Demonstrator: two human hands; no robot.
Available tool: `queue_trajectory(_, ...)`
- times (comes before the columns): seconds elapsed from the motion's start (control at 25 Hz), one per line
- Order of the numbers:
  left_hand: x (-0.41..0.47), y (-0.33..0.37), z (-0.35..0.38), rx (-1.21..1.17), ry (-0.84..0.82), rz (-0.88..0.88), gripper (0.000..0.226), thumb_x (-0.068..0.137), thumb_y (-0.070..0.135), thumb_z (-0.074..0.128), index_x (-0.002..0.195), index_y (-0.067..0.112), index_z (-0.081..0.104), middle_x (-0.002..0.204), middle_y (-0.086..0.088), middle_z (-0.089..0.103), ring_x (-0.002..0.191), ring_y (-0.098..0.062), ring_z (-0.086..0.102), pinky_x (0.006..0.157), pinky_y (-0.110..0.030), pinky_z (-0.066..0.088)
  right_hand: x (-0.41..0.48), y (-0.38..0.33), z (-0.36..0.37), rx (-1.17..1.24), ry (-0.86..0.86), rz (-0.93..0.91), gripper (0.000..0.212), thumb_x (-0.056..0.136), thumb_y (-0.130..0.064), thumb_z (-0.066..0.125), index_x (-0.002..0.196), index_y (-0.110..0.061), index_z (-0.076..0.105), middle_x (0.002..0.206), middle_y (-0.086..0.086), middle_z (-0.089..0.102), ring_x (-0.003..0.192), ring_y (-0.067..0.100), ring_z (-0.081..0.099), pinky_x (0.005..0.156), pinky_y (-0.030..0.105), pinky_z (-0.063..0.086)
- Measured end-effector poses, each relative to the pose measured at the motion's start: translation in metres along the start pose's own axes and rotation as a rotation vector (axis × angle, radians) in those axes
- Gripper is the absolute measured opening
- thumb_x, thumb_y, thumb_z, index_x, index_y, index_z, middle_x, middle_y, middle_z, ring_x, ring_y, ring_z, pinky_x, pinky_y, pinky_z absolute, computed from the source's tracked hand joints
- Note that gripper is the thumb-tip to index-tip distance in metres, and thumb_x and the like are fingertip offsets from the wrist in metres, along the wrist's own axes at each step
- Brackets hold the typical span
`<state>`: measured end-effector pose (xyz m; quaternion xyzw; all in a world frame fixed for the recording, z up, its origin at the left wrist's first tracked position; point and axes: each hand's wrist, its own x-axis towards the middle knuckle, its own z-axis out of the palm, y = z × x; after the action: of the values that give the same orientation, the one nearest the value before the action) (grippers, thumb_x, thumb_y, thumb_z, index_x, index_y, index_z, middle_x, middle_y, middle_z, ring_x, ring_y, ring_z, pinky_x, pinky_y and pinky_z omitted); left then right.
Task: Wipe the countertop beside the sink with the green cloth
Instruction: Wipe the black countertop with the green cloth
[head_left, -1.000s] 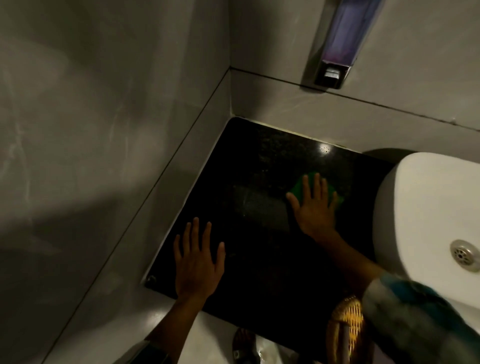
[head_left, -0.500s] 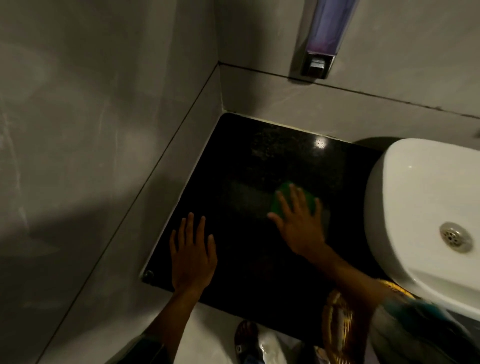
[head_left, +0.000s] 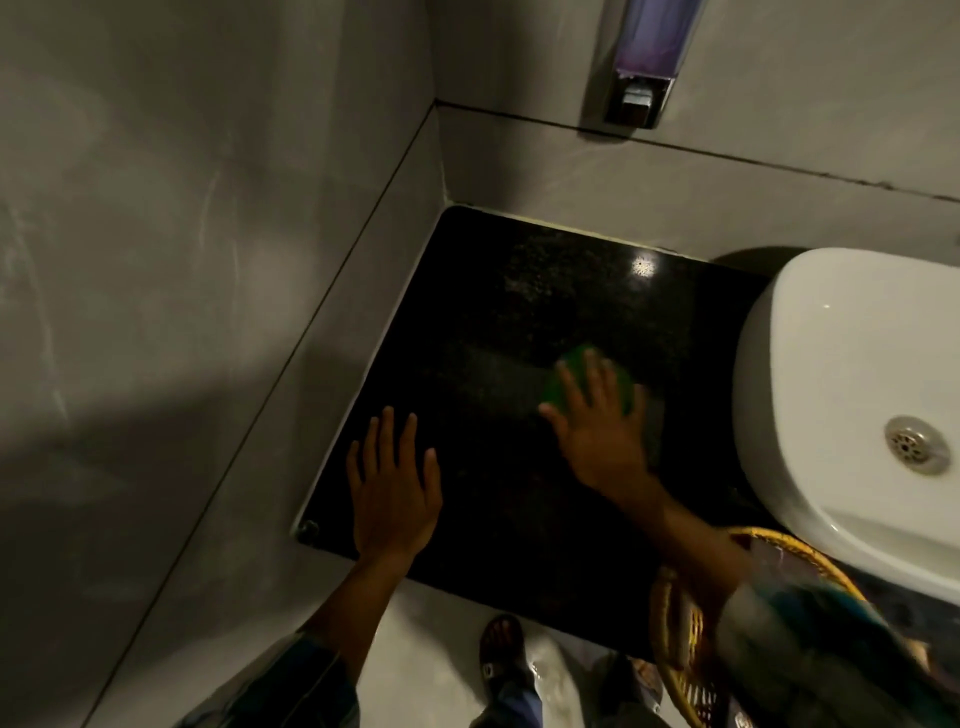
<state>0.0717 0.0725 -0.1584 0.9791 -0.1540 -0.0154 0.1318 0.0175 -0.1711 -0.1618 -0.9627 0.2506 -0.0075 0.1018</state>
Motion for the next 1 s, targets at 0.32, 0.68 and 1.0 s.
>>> queue_trajectory(0.32,0.001,0.001,0.0,0.011,-0.005,-0.017,0.055,0.097,0.044,0.027,0.145,0.021,0.035,0.157,-0.008,0.032,0.146,-0.025,0.025,0.118,-0.049,0.02,0.145,-0.012,-0.012,0.239,0.01,0.382,0.064,0.094,-0.047,0.036,0.151,-0.022,0.023,0.163,0.01,0.006,0.15,0.03,0.001,0.113,0.066,0.001)
queue_trajectory(0.68,-0.001,-0.002,-0.005,-0.01,-0.069,0.001,0.053,0.1,0.042,0.026,0.15,0.023,0.026,0.161,-0.005,0.022,0.15,-0.021,0.013,0.122,-0.047,0.012,0.019,-0.048,0.005,0.121,0.048,0.141,0.063,0.095,-0.049,0.036,0.151,-0.02,0.025,0.161,0.015,0.017,0.148,0.033,0.016,0.111,0.065,0.018)
queue_trajectory(1.0,0.009,-0.004,-0.002,-0.057,-0.213,-0.015,0.056,0.1,0.043,0.022,0.152,0.025,0.012,0.164,-0.003,0.001,0.15,-0.019,-0.005,0.122,-0.044,-0.002,0.094,-0.045,-0.034,0.497,-0.069,0.735,0.078,0.094,-0.052,0.032,0.153,-0.008,0.007,0.16,0.023,-0.008,0.147,0.039,-0.009,0.112,0.068,0.003)
